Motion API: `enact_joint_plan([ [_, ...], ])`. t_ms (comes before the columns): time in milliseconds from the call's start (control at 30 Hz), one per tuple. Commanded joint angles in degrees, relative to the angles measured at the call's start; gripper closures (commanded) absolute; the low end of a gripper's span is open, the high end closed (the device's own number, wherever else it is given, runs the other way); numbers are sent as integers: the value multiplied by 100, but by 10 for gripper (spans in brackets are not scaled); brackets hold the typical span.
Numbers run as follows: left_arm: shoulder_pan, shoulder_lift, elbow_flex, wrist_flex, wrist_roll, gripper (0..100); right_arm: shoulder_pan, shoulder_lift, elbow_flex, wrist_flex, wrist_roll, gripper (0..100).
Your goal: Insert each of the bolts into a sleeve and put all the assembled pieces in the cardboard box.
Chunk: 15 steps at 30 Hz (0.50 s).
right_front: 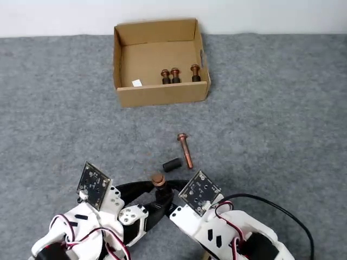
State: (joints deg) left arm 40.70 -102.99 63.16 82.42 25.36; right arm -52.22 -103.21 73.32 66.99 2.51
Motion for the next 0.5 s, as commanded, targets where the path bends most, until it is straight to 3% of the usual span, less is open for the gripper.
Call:
enact_joint_plan([
  [0, -378, 70, -259, 9, -176, 823, 127, -48, -70, -145, 26, 990],
  [200, -1073, 70, -382, -105, -545, 822, 127, -48, -18, -145, 35, 990],
  [467, -1178, 70, -1015, -281, -475, 867, 136, -48, -18, -145, 35, 990],
])
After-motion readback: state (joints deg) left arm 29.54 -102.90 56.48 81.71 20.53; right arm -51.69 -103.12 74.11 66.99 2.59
